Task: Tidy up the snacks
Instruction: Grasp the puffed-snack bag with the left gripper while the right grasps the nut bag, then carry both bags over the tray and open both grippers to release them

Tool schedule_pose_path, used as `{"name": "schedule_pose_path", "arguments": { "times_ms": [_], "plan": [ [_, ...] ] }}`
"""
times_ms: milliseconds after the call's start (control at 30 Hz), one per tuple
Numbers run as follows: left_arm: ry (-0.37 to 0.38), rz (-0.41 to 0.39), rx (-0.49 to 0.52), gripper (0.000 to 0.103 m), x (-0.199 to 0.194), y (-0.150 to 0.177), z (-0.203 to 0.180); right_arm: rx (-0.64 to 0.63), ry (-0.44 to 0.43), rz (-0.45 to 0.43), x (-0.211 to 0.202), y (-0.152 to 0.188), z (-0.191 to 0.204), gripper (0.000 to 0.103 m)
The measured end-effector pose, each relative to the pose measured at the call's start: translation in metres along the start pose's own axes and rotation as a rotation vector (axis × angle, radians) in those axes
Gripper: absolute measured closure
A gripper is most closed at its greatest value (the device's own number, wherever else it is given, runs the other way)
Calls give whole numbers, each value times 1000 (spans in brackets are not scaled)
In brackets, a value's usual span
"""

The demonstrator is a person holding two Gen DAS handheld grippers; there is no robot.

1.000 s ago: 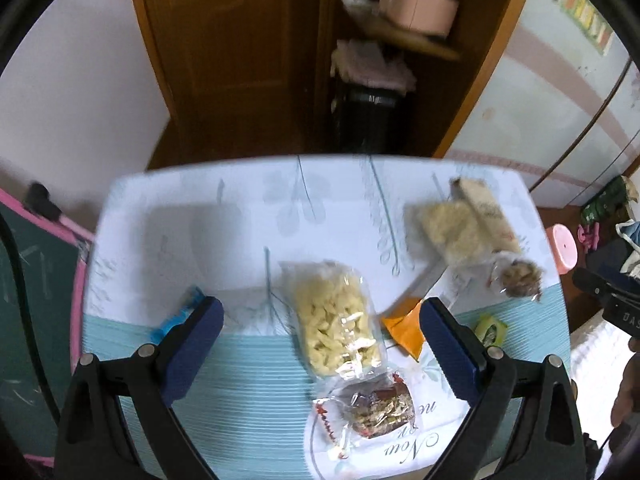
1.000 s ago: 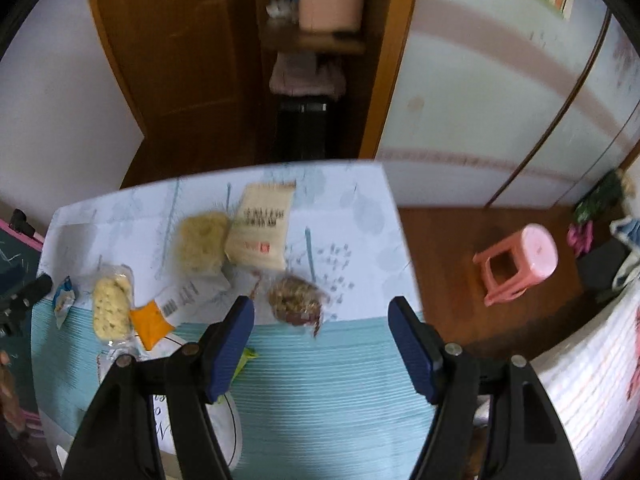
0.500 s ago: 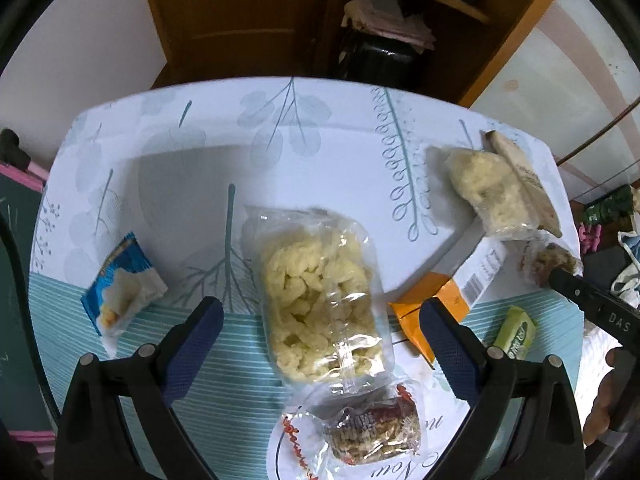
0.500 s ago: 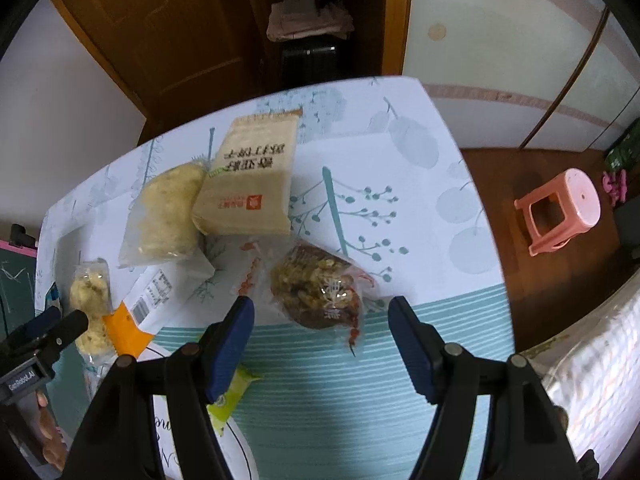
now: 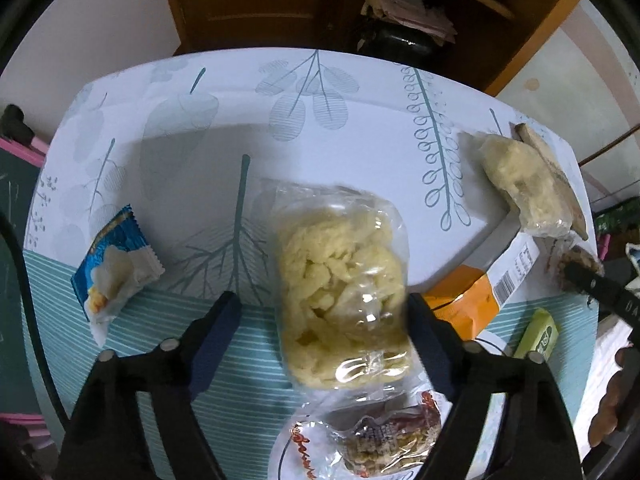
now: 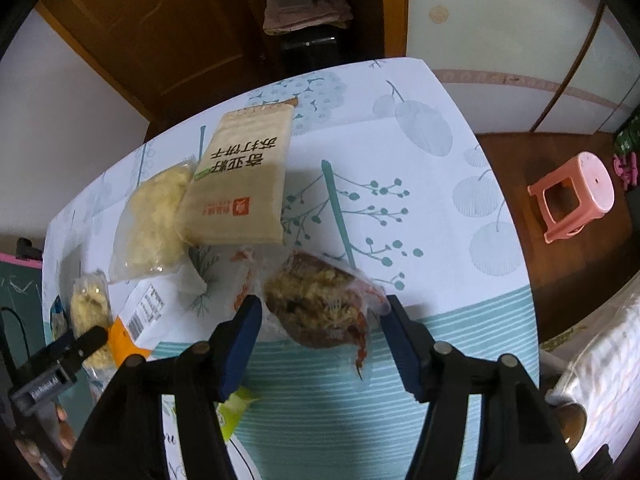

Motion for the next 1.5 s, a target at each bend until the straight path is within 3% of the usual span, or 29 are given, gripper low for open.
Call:
{"name": "schedule_pose_path", "arguments": {
  "times_ms": [33,67,133,367,800,967,1100,1500],
  "plan": [
    [7,-7,5,40,-1,0,-2,4,-1,-1,1,-1,0,41],
    [16,-13,10,45,-3,-1,-4,4,1,-8,0,-1,0,42],
    [17,-9,7,46,-3,-1,-8,-3,-4,-14,0,0,2,55],
    [-11,-54,23,47,-16,5,-9,-19,-1,-21,-8,9,2,56],
    [84,-216,56,47,-155,16,-3,-85,-118,-83,-98,38,24,56],
    [120,-228,80,47,-192,38,-5,-131,-132,-77,-125,65,37,56],
    [145,-239,92,47,-217,54,-8,-125,-221,-66,-148,80,47,56],
    [203,-319,196,47,-309,108,-18,-299,-300,-199,-259,143,87,55]
  ]
}}
Point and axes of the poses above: each gripper's, at about its wrist camera, not at the fingertips, and x roughly the way its jaws point, z to its left, y to its underside, the point moved 1 cm from there along x, roughly the way its jaws point, and after that the axes turned 7 degrees about -z, right-handed, at the moved point
